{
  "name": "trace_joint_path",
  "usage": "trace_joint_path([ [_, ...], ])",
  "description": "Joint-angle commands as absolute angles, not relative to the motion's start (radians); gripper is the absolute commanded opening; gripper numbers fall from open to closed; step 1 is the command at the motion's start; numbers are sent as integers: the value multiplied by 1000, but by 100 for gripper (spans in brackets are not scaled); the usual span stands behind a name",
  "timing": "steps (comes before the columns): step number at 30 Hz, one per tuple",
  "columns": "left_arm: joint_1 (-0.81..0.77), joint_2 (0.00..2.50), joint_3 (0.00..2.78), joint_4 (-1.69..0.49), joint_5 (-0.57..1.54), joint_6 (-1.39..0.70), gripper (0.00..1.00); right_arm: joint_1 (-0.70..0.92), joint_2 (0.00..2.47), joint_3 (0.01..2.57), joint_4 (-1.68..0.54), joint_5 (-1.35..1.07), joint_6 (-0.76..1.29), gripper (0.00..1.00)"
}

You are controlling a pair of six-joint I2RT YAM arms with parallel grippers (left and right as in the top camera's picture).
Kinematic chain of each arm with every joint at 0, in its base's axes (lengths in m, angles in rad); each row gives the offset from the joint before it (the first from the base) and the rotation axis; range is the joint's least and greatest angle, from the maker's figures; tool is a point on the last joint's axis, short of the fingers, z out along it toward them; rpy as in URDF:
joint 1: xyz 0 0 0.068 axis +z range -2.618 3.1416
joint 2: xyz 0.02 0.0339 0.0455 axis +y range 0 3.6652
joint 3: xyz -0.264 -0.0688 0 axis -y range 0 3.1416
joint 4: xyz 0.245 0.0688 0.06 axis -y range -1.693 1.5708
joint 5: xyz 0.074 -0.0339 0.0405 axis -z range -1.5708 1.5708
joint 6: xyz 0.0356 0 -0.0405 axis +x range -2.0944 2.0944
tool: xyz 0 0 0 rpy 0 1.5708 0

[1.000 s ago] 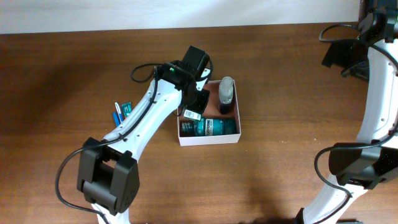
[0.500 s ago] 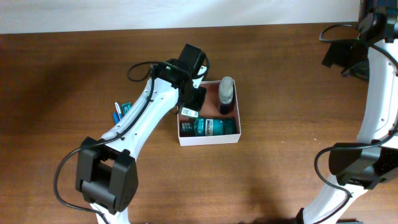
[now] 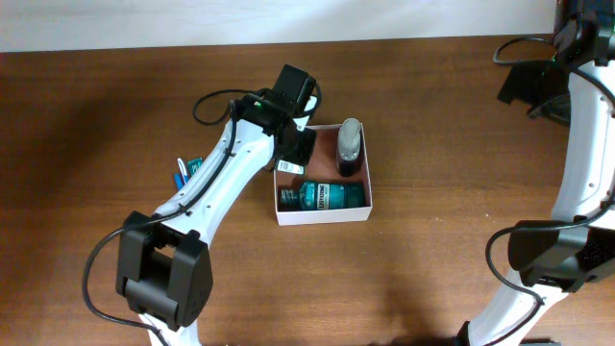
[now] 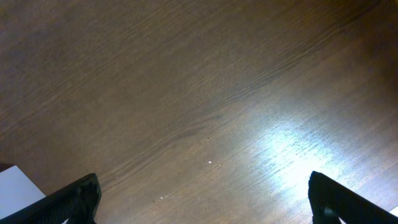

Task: Pack container
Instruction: 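Carry the soap packet right into the box and open the gripper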

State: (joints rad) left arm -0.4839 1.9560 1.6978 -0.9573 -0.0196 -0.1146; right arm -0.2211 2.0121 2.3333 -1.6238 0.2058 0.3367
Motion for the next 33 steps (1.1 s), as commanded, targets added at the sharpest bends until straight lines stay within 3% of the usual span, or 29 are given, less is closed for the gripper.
trace_joint_path([
  [1, -482, 1944, 1682, -955, -33, -120, 32, -224, 1983, 2350, -1623, 221, 337, 98],
  [33, -484, 2143, 1682, -894, 30, -119, 30, -224, 1983, 2350, -1623, 221, 337, 98],
])
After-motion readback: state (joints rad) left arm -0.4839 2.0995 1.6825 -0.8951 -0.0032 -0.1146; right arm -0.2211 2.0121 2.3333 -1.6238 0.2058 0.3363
